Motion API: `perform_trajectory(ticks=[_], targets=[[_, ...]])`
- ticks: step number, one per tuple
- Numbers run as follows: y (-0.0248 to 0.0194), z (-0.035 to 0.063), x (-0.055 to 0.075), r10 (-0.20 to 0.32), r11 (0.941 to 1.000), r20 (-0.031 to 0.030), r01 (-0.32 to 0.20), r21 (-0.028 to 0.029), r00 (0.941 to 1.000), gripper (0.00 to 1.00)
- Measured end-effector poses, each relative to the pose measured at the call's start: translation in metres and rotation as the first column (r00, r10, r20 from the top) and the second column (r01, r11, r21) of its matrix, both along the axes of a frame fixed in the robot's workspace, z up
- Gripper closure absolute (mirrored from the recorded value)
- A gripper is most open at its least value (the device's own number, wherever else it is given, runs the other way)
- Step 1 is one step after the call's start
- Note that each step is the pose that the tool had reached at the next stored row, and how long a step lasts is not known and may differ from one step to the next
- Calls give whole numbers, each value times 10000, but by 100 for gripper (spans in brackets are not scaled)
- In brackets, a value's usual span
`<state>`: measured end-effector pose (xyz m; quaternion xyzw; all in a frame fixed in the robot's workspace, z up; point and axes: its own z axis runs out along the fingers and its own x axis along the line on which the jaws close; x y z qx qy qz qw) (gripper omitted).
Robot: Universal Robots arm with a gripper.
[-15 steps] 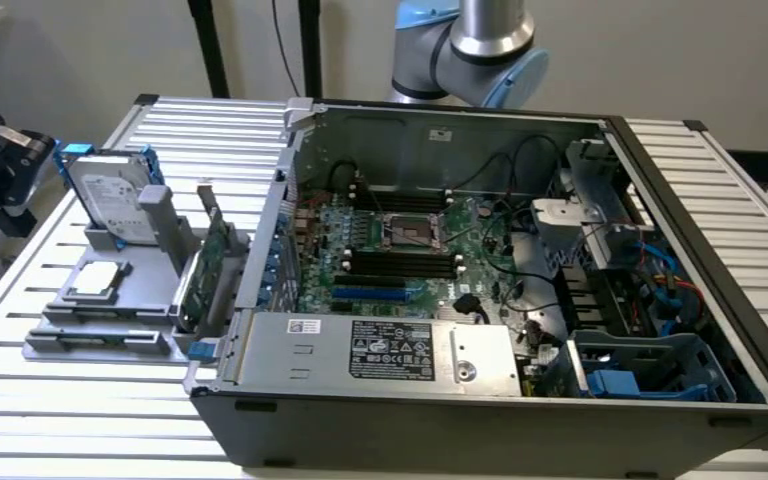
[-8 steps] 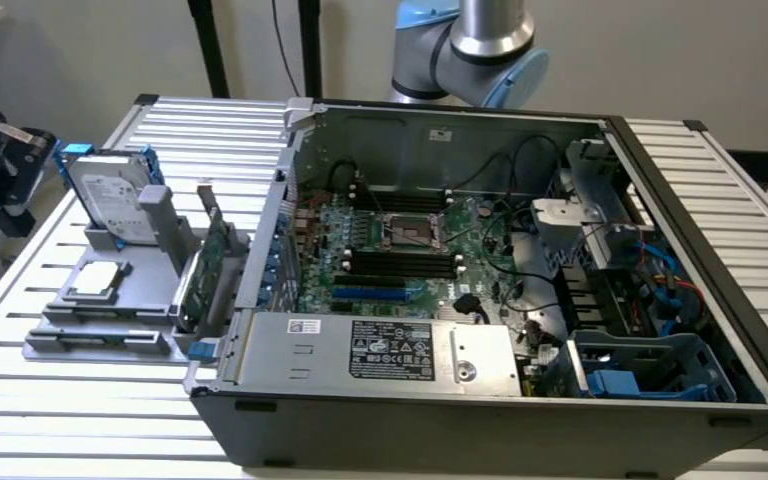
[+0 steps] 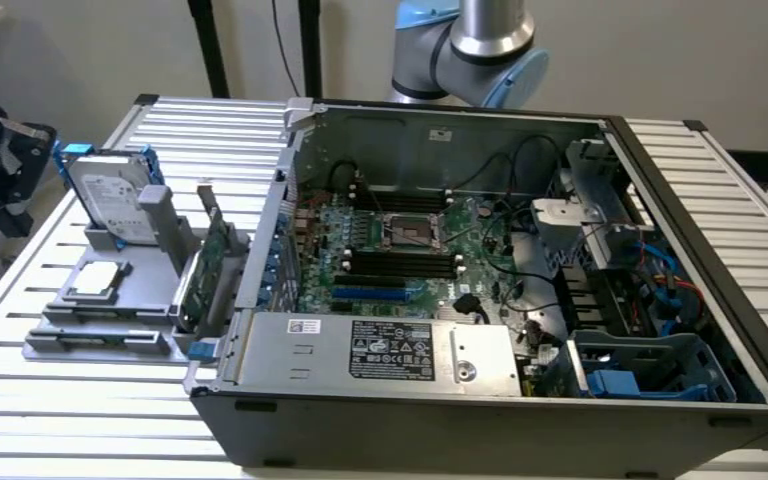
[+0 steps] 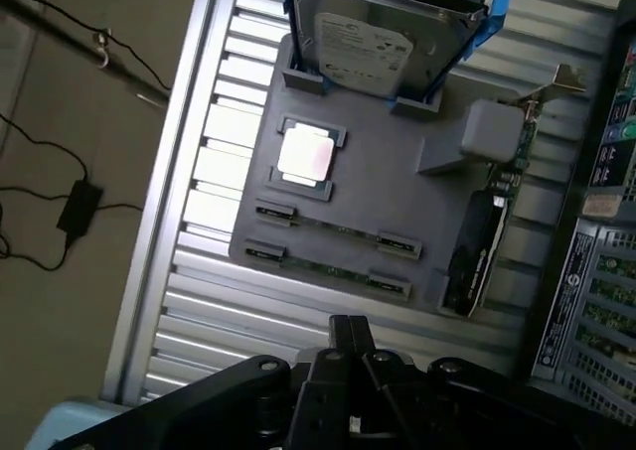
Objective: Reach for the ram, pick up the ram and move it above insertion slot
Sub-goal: 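Pick up the ram and move it above insertion slot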
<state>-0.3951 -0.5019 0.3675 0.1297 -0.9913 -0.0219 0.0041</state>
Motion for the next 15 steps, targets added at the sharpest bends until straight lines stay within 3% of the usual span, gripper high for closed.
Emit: perform_trajectory(ticks=[4, 8, 12, 15], targets=[[0, -1, 0, 734, 9973, 0, -734, 0, 9973, 89], [0, -2, 0, 1455, 9894, 0, -1455, 0, 9894, 89], [0, -4, 0, 2169, 9762, 1, -2169, 0, 9762, 89], [0, -5, 0, 2702, 9628, 0, -2702, 0, 9628, 89]])
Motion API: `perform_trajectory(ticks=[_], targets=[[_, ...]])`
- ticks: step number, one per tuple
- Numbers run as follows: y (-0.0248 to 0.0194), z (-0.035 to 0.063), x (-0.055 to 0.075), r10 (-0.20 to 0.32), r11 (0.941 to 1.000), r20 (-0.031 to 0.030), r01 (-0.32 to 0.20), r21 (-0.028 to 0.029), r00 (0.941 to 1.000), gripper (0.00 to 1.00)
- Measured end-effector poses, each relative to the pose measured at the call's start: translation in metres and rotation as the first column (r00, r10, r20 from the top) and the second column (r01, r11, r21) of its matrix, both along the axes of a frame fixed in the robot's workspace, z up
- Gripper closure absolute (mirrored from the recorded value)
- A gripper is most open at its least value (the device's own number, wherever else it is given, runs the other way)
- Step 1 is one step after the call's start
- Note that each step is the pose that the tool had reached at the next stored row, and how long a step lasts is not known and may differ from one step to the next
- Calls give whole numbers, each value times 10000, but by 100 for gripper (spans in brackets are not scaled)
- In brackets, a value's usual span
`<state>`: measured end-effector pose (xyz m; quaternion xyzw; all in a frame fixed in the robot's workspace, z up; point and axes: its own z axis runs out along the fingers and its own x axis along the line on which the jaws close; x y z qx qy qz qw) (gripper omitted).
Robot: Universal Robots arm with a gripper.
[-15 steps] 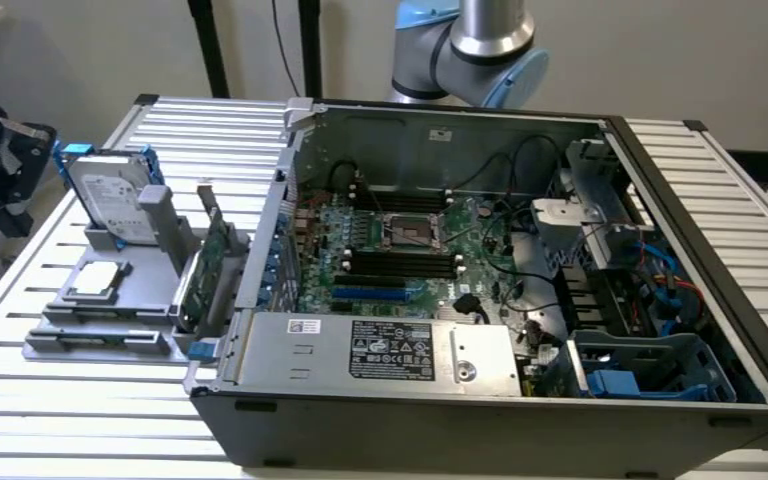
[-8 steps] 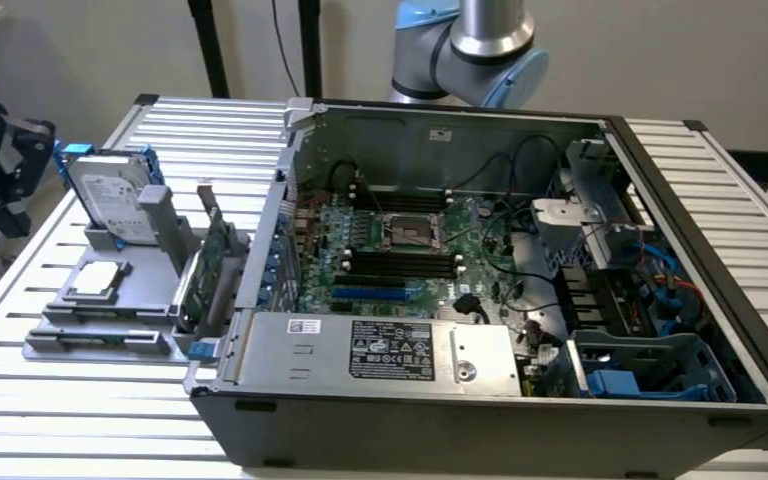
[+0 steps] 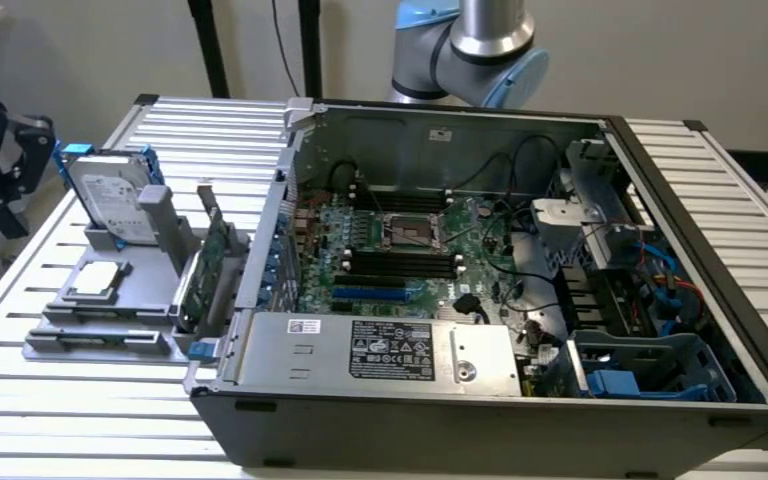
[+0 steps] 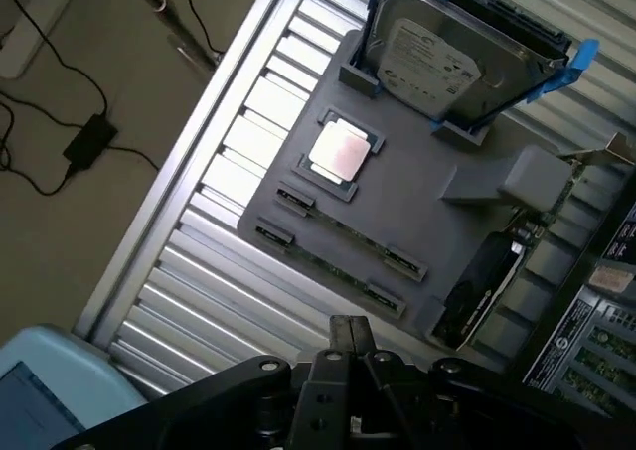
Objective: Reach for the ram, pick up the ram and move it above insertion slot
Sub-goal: 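Pick up the ram and move it above insertion slot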
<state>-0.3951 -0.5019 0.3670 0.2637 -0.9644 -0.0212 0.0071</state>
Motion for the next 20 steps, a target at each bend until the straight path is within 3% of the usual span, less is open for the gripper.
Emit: perform_trajectory(ticks=[5, 10, 15, 20], targets=[[0, -2, 0, 914, 9958, 0, -914, 0, 9958, 89], [0, -4, 0, 1809, 9835, -1, -1809, 0, 9835, 89], [0, -7, 0, 2696, 9630, 0, -2696, 0, 9630, 89], [0, -11, 0, 3560, 9345, 0, -3560, 0, 9345, 89]])
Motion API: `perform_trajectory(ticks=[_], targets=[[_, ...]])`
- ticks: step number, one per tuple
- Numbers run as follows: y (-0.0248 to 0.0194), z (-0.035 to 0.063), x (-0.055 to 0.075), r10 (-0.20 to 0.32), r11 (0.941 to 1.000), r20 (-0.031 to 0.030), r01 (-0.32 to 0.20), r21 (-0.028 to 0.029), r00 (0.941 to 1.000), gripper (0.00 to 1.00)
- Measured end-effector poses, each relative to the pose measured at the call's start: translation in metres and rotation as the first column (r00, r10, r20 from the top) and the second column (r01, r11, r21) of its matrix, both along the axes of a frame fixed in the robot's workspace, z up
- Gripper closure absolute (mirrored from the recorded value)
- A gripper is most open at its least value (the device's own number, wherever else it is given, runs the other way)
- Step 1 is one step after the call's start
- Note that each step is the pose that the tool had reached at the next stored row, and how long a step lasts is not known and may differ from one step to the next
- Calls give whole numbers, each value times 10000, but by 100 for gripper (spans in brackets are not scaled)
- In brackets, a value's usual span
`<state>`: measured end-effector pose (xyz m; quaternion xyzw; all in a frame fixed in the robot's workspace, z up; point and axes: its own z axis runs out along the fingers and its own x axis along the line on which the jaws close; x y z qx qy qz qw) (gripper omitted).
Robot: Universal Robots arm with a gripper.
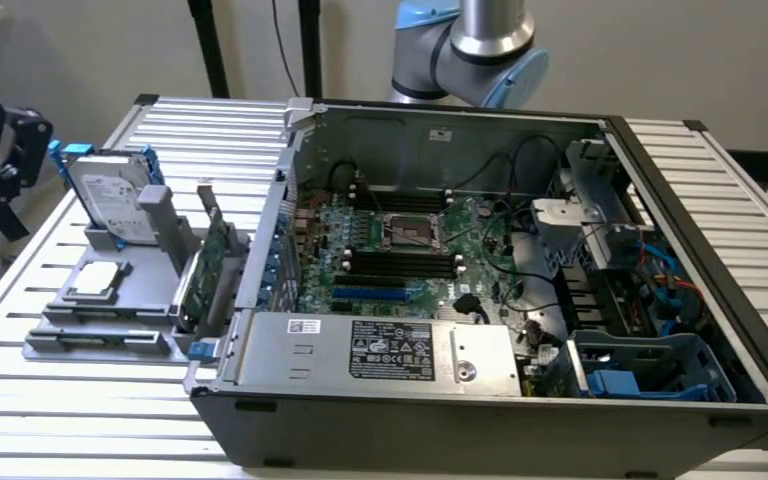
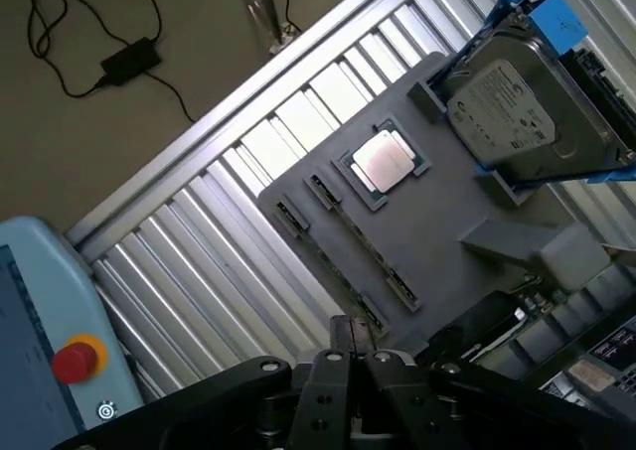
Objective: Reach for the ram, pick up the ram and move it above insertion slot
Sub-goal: 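Pick up the ram and move it above insertion slot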
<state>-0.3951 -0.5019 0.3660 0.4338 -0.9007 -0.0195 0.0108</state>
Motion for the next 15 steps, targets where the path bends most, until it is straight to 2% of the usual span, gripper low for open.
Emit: perform_trajectory(ticks=[4, 7, 11, 15], targets=[[0, -5, 0, 719, 9974, 3, -719, 1, 9974, 89], [0, -10, 0, 1272, 9919, 10, -1272, -1, 9919, 89], [0, -19, 1, 1983, 9801, 39, -1983, -8, 9801, 89], [0, -33, 0, 2692, 9631, 90, -2692, -19, 9630, 89]])
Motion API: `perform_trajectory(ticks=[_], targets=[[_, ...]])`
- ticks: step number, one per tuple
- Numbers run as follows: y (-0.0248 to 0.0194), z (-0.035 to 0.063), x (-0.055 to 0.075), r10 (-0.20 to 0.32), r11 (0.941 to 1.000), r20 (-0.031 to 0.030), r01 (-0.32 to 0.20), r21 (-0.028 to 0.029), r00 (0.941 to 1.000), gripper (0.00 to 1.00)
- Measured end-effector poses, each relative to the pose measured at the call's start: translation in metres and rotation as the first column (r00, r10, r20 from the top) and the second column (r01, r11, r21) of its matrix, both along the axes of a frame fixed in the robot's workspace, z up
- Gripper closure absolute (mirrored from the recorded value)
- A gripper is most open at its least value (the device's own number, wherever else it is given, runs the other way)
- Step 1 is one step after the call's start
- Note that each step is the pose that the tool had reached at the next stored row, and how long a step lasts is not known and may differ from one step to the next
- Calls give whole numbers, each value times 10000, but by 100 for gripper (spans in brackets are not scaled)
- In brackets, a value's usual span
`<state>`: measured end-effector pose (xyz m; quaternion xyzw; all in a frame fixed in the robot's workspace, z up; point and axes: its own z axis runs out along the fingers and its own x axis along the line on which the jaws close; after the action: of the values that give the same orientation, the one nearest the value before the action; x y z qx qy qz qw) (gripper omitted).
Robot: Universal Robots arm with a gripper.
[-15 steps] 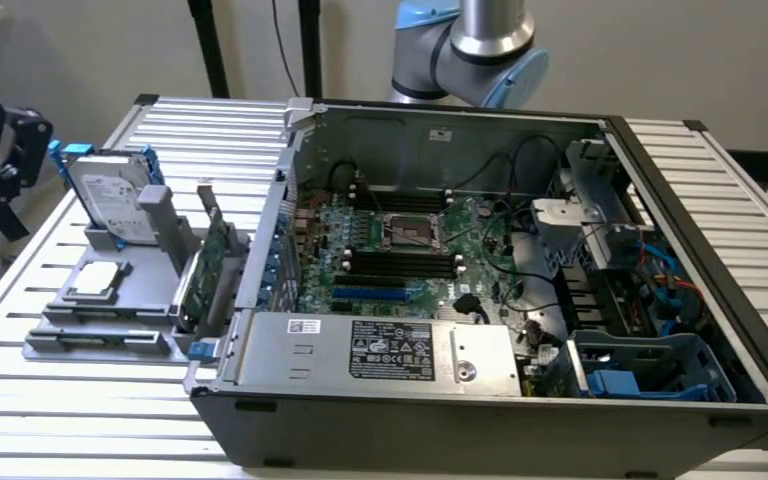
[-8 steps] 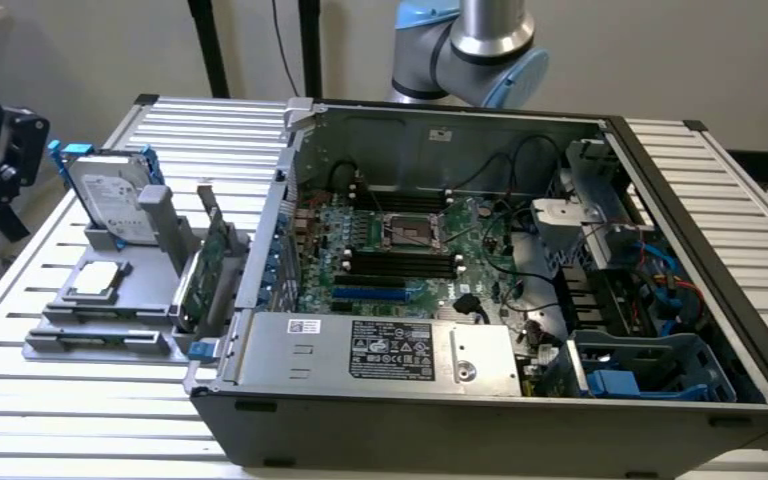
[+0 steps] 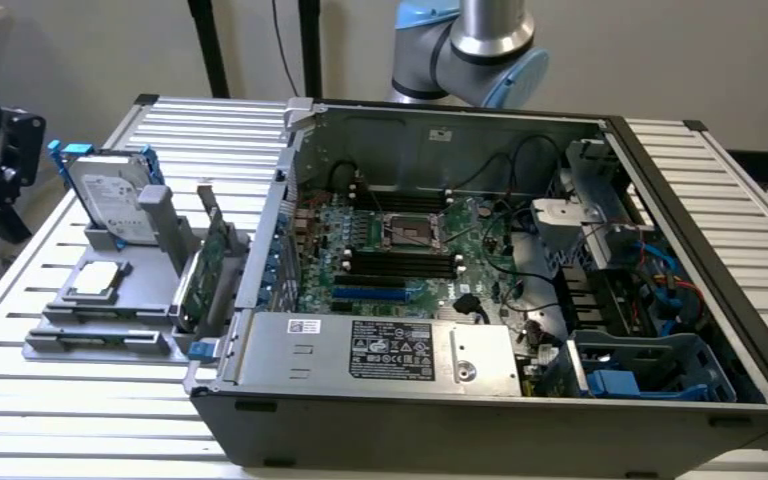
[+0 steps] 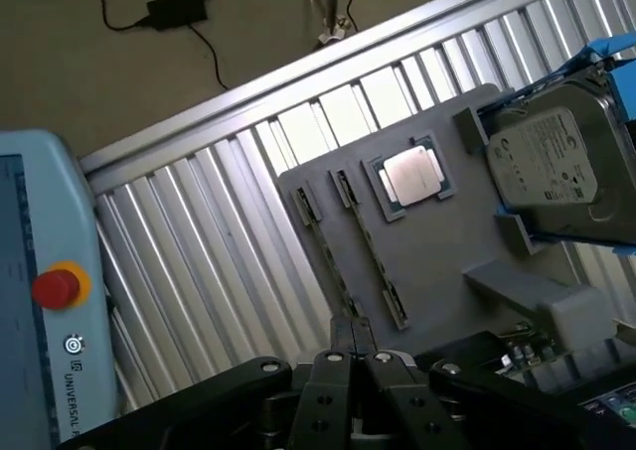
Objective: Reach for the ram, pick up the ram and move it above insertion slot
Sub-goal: 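Pick up the ram and move it above insertion slot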
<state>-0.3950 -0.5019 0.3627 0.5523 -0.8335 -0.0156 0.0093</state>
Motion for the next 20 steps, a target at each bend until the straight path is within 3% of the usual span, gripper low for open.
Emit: perform_trajectory(ticks=[5, 10, 15, 20], targets=[[0, -19, 0, 909, 9959, 51, -909, -2, 9958, 89], [0, -45, 0, 1811, 9835, 91, -1811, -7, 9834, 89], [0, -77, 0, 2692, 9631, 136, -2692, -18, 9630, 89], [0, -109, 0, 3556, 9346, 181, -3556, -32, 9345, 89]])
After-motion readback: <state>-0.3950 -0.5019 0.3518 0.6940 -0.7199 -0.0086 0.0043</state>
